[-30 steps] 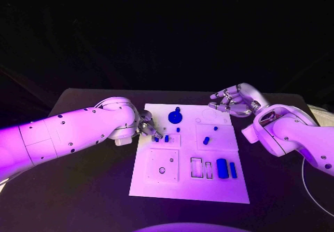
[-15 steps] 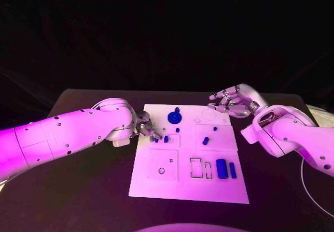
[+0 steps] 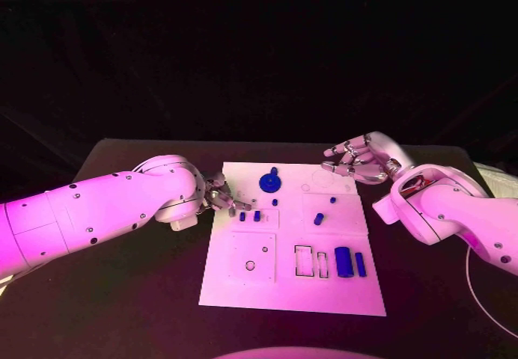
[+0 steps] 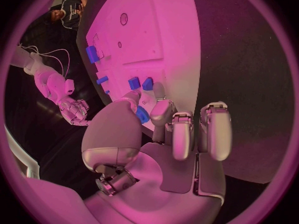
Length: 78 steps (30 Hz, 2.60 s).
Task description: Assemble the parts on the task board
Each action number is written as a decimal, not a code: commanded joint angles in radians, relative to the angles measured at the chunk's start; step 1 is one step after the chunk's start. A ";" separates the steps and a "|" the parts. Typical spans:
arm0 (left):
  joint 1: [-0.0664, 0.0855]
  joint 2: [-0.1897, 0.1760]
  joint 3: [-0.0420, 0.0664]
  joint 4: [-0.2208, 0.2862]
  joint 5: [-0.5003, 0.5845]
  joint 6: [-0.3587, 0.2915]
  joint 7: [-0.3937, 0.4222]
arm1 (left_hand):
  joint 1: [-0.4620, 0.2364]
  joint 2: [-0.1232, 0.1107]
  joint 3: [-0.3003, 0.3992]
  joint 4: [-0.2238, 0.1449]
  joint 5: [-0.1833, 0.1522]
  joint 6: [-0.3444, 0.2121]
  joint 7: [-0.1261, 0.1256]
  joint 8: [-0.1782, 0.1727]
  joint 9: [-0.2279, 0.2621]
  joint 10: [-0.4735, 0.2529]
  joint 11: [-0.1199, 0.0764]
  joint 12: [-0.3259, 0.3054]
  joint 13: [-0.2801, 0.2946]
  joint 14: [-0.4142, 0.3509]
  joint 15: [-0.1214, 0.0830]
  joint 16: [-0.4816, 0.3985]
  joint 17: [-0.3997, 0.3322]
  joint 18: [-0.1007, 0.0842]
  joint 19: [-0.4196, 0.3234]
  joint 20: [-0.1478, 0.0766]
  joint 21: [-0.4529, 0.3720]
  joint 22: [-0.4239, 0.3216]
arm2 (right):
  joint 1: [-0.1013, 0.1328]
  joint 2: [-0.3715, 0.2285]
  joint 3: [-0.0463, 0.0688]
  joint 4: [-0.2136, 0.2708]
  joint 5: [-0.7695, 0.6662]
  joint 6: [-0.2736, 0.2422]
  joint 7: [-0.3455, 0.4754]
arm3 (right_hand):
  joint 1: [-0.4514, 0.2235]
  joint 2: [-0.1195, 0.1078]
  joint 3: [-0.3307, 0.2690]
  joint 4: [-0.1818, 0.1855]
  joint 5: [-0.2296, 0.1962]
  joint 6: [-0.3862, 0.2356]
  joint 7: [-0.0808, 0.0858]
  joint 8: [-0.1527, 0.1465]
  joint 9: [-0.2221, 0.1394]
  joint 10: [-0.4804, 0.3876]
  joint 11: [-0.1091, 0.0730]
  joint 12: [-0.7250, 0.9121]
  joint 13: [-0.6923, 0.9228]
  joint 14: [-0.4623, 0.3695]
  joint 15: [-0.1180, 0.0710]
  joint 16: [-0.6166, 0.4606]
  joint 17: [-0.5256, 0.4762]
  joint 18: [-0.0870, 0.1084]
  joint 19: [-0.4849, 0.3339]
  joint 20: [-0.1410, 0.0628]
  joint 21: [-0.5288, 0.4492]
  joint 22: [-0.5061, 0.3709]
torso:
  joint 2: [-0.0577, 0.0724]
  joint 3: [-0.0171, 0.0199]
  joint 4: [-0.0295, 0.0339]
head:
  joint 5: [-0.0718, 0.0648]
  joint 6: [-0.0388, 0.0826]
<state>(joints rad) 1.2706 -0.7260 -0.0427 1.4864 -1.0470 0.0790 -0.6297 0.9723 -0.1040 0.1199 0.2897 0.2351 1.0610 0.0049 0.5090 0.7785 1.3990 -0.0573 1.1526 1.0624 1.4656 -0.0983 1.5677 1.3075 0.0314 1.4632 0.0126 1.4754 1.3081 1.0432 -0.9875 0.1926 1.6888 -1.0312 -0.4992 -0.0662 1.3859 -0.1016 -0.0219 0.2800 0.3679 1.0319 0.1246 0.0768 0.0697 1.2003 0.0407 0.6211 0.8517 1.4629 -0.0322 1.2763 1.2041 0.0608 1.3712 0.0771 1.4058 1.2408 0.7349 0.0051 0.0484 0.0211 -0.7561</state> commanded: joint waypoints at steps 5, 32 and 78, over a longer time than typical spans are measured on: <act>0.000 -0.028 0.002 0.011 0.077 -0.123 0.089 | -0.009 0.014 -0.040 0.003 -0.034 0.001 0.002 0.004 0.002 -0.008 0.000 -0.014 -0.015 0.105 -0.007 0.003 0.263 -0.005 0.069 -0.007 -0.015 0.208 | -0.003 0.000 0.000 -0.001 -0.006 0.011 0.005 | 0.005 0.004 -0.004 -0.001 0.003 0.001 0.003 0.004 0.001 -0.005 0.000 -0.007 -0.001 0.032 0.000 -0.004 -0.001 0.014 -0.004 0.001 -0.005 -0.001 | 0.000 -0.0001 0.0009 | -0.002 0.001; -0.021 0.109 -0.013 -0.094 -0.295 -0.279 0.601 | 0.529 -0.077 0.194 -0.155 -0.062 -0.153 0.121 -0.344 -0.432 -0.418 0.141 -0.776 -0.805 -0.171 0.104 -0.513 -0.343 0.151 -0.259 0.094 -0.996 -0.319 | -0.005 0.006 -0.001 -0.008 -0.006 0.016 0.004 | 0.005 0.004 -0.004 -0.001 0.003 0.001 0.004 0.004 0.001 -0.005 0.000 -0.007 -0.001 0.032 0.000 -0.004 -0.001 0.014 -0.004 0.000 -0.004 -0.001 | 0.001 0.0014 0.0003 | -0.020 0.018; -0.053 0.234 -0.014 -0.200 -0.447 -0.143 0.500 | 0.501 -0.065 0.291 -0.179 -0.085 0.004 0.105 -0.396 -0.543 -0.306 0.122 -0.887 -0.953 0.022 0.084 -0.168 -0.042 0.062 -0.013 0.074 -0.404 0.024 | -0.007 0.017 -0.002 -0.012 -0.009 0.025 0.008 | 0.005 0.007 -0.005 0.000 0.004 0.002 0.004 0.004 0.001 -0.004 0.000 -0.005 -0.001 0.033 0.000 -0.003 0.000 0.014 -0.004 0.000 -0.005 -0.001 | 0.000 0.0019 0.0007 | -0.021 0.007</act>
<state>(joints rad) 1.2212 -0.4956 -0.0541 1.2854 -1.4865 -0.1034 -0.1234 1.4849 -0.1702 0.4046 0.1115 0.1538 1.0576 0.1121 0.1172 0.2365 1.0848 0.0642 0.2700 0.1108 1.4638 -0.0072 1.3991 1.2666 0.1014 1.4437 0.0859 1.0650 1.3082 1.0373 -0.9719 0.1911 1.6768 -1.0317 -0.4893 -0.0654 1.3859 -0.1016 -0.0219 0.2800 0.3678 1.0319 0.1246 0.0768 0.0697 1.2003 0.0407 0.6211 0.8506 1.4629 -0.0322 1.2763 1.2043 0.0609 1.3713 0.0772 1.4058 1.2409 0.7349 0.0075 0.0490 0.0001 -0.7482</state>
